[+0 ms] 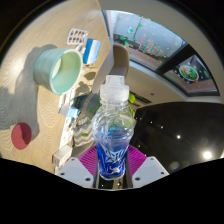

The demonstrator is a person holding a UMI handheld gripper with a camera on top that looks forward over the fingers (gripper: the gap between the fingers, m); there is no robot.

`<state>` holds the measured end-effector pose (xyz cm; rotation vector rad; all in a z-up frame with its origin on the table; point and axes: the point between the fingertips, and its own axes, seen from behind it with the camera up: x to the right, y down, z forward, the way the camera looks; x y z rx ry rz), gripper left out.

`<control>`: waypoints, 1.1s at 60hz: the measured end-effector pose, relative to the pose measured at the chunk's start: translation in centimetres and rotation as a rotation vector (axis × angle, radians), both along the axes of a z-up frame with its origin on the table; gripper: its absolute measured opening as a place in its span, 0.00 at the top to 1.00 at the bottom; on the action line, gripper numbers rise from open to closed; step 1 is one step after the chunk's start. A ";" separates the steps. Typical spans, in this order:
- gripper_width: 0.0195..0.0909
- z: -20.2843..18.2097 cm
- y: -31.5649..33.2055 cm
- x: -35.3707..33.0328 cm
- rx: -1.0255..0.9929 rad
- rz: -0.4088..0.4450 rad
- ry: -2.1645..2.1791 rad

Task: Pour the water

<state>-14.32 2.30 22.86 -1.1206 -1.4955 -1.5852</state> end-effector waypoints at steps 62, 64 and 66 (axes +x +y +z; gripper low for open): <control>0.74 -7.3 -6.2 4.5 -0.304 -0.197 1.790; 0.74 -8.8 -6.0 4.7 -0.324 -0.209 1.825; 0.74 -10.1 -6.5 4.5 -0.335 -0.223 1.848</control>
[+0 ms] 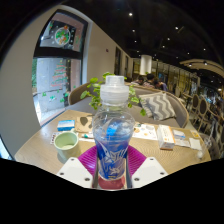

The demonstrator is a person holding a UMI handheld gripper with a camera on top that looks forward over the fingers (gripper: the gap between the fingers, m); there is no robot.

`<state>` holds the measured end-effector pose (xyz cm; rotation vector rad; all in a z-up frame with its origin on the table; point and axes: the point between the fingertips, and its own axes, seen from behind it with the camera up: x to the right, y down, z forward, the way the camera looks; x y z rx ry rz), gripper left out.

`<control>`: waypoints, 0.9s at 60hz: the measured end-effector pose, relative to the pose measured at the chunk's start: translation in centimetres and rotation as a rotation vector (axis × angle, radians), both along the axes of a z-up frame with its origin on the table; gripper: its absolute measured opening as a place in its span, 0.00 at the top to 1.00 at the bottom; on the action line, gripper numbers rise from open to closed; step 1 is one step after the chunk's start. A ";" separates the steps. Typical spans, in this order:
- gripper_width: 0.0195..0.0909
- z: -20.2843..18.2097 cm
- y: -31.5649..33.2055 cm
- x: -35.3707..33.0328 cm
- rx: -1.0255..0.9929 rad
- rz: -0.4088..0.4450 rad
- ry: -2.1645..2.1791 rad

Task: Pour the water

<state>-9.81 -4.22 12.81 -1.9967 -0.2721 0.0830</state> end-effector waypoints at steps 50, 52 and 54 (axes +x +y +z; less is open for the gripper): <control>0.07 0.2 -10.6 1.6 -0.165 -0.173 0.022; 0.07 1.4 -12.0 1.5 -0.166 -0.186 0.014; 0.07 2.5 -13.3 1.5 -0.167 -0.201 0.002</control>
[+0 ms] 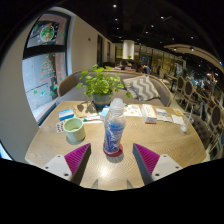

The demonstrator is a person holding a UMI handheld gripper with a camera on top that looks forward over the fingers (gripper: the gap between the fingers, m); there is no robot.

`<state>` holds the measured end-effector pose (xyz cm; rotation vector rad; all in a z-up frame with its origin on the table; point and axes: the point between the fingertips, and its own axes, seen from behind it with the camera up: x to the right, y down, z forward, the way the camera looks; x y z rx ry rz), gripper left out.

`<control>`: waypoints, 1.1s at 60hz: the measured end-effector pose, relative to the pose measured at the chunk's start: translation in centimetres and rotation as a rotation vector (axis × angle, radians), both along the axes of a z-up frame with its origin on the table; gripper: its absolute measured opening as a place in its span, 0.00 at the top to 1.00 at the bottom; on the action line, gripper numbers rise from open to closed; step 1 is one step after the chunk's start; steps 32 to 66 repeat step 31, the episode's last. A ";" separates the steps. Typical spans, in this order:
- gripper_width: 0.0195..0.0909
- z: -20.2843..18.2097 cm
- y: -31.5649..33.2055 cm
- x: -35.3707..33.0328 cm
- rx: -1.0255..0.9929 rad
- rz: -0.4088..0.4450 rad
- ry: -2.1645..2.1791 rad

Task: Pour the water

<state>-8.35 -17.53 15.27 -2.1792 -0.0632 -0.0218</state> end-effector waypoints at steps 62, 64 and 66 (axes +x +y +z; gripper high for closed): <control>0.08 5.4 -8.6 -1.2 -0.006 -0.069 -0.050; 0.08 5.4 -8.6 -1.2 -0.006 -0.069 -0.050; 0.08 5.4 -8.6 -1.2 -0.006 -0.069 -0.050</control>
